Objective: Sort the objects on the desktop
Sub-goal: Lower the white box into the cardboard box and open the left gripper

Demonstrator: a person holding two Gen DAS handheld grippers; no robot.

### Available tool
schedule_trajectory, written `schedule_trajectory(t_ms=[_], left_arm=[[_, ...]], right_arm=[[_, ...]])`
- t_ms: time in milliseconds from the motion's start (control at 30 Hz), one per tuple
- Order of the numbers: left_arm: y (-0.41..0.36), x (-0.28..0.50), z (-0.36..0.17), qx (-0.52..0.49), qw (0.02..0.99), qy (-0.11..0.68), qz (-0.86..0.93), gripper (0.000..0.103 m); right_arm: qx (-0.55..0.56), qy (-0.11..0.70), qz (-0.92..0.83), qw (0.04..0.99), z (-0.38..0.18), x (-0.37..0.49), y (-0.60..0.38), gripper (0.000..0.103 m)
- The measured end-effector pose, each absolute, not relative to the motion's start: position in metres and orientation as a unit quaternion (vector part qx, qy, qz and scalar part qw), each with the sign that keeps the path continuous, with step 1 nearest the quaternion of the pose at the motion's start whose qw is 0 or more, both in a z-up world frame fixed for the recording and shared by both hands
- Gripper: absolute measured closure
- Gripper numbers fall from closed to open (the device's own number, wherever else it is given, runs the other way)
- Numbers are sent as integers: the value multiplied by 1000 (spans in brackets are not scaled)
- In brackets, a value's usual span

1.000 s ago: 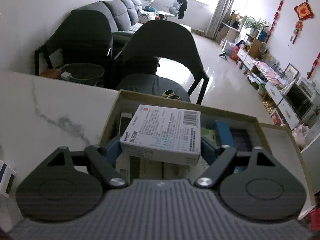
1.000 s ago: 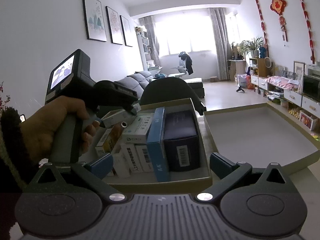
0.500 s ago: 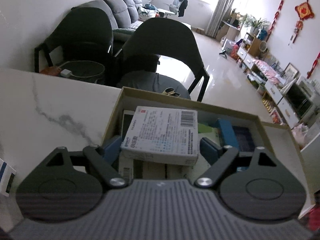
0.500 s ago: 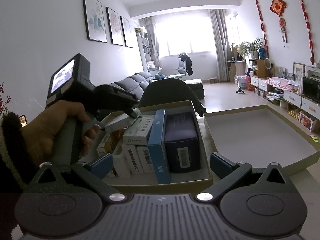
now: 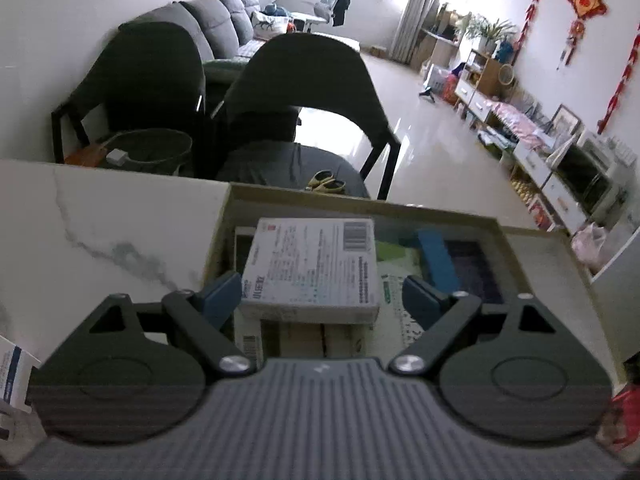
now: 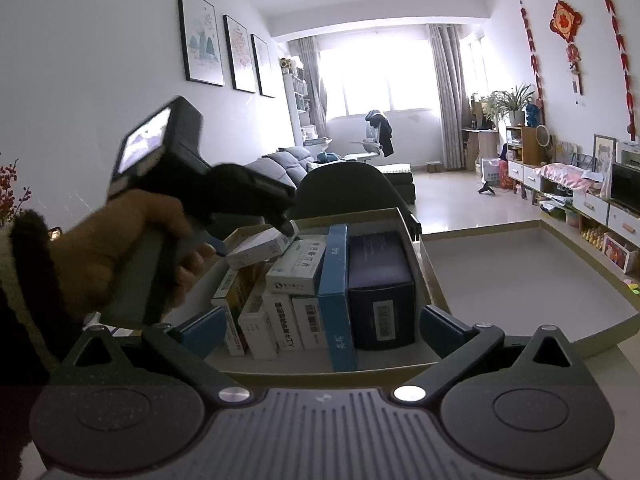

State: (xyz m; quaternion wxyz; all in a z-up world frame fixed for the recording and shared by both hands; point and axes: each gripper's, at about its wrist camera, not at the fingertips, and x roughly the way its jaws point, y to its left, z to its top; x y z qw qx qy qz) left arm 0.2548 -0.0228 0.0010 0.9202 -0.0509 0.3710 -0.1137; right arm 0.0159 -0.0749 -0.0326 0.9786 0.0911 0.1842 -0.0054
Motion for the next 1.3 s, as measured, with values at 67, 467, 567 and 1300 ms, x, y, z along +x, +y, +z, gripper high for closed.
schedule_trajectory(t_ms=[67, 467, 567, 1300], left_arm=[[-26, 259, 0, -36, 923, 368, -106, 14], [-24, 271, 0, -21, 922, 374, -104, 14], [-25, 278, -5, -16, 917, 384, -110, 13], [-8, 225, 12, -26, 906, 381, -180, 69]], right_arm=[[90, 185, -6, 979, -33, 17, -75, 0], [93, 190, -8, 977, -36, 21, -77, 0], [94, 191, -9, 977, -36, 22, -79, 0], [102, 170, -18, 980, -26, 6, -85, 0]])
